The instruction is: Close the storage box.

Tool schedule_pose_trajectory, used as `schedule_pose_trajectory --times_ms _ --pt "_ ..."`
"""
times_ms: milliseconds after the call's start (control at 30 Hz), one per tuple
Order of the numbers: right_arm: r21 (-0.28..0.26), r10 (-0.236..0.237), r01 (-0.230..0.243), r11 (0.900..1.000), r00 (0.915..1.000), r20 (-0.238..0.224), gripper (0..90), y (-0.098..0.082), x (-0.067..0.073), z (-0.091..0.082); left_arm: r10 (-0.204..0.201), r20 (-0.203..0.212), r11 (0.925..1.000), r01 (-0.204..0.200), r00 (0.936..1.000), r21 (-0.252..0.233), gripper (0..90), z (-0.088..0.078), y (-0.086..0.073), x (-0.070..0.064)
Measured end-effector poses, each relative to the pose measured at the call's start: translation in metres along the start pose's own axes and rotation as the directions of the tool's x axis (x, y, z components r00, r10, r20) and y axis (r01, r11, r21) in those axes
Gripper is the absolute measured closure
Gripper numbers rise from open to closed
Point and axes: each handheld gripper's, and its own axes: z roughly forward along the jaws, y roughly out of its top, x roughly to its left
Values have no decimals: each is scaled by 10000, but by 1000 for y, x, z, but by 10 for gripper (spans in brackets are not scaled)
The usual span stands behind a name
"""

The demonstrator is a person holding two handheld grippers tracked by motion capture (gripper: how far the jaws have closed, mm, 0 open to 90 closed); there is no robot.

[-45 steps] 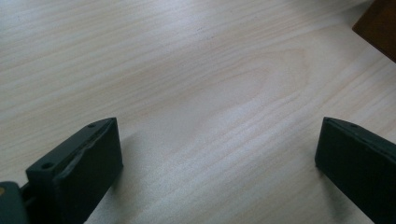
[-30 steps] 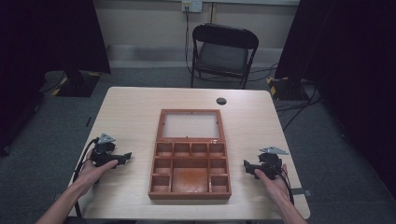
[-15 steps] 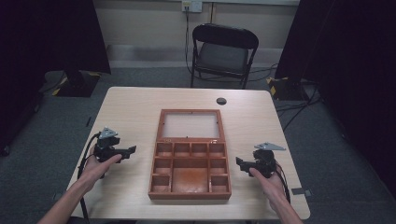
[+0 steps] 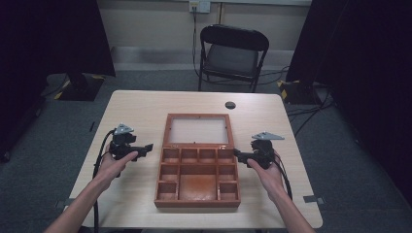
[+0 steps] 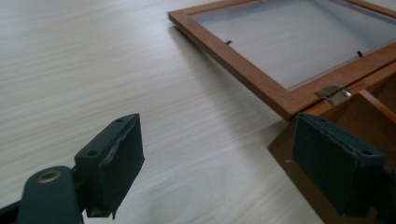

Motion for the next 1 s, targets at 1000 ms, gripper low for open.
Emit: schedule_pose_trajectory --times_ms 1000 --pt "896 -351 381 9953 9988 -351 143 43 7 81 -200 476 9982 173 9987 575 175 70 47 -25"
